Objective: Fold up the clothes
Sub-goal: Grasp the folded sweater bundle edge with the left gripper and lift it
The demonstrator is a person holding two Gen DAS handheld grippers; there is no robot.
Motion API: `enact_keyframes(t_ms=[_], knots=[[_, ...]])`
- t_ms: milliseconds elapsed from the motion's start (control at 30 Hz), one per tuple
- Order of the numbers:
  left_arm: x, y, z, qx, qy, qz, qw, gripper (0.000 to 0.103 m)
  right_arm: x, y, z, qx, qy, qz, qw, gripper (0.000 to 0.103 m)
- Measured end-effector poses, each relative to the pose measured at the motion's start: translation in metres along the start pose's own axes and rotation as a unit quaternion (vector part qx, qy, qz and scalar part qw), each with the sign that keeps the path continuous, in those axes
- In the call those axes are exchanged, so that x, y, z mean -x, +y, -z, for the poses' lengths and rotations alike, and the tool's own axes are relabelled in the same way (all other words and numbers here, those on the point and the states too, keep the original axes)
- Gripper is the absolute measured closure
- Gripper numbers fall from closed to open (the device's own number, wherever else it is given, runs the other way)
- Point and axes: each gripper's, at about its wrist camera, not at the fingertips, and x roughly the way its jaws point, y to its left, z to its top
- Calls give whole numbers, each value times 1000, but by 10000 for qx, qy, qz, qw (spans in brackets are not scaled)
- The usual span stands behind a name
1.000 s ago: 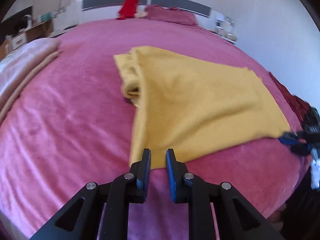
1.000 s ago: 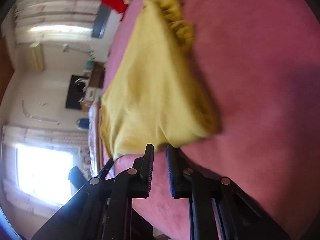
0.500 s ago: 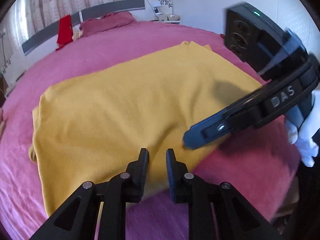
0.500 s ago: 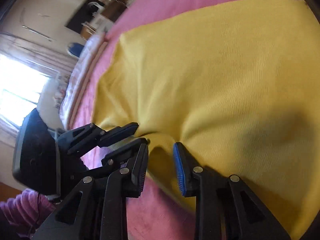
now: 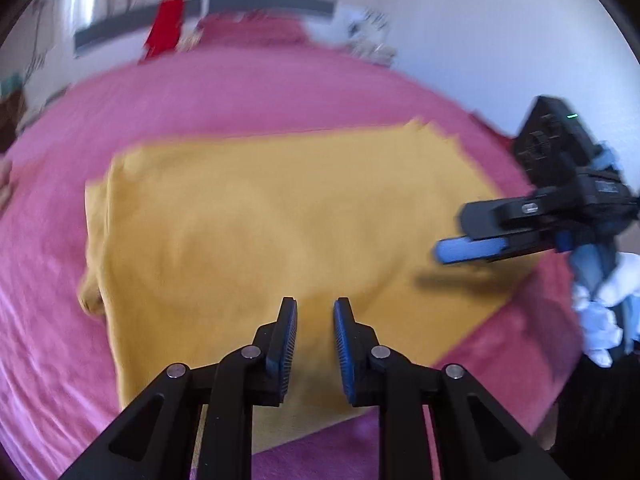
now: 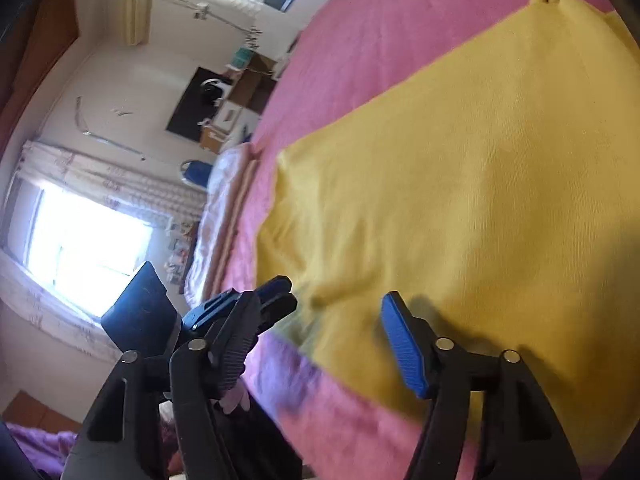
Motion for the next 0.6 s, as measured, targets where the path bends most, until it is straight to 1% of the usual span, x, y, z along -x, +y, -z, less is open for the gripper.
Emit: enact_keyframes(t_ms=[33,67,167,233,267,300,333,433,533,567,600], knots=[[-2,1,7,30,16,79,10000,85,-10,-6,0,-99,103,87,9999,39],[5,0,15,8,-173,130,9998,85,-10,-9,7,-48,97,78,9999,45],[24,-4,35,-249,-120,193,9994,85,-2,-7,33,281,150,110,9994,46],[37,-5,36,-362,-125,174,9991,84,13,-3,41,475,185,205,9985,46],[44,-2,28,-331,-291,154,9989,85,24,-3,39,498,100,204,9985,46],[49,6,17,-229,-488,140,9984,85,34,-4,33,478,-71,185,9987,46],[54,14,5,-120,-672,122,9976,85,54,-12,24,444,-366,141,9982,46],[48,35,-34,371,-950,-32,9948,85,69,-21,-26,228,-960,222,9949,46],[30,72,-57,1018,-967,-214,9899,85,71,-50,-69,-226,-1259,339,9912,45],[28,89,-55,1255,-882,-340,9876,85,72,-60,-81,-370,-1340,406,9895,45],[18,109,-54,1556,-643,-495,9845,85,73,-71,-92,-516,-1423,476,9873,46]])
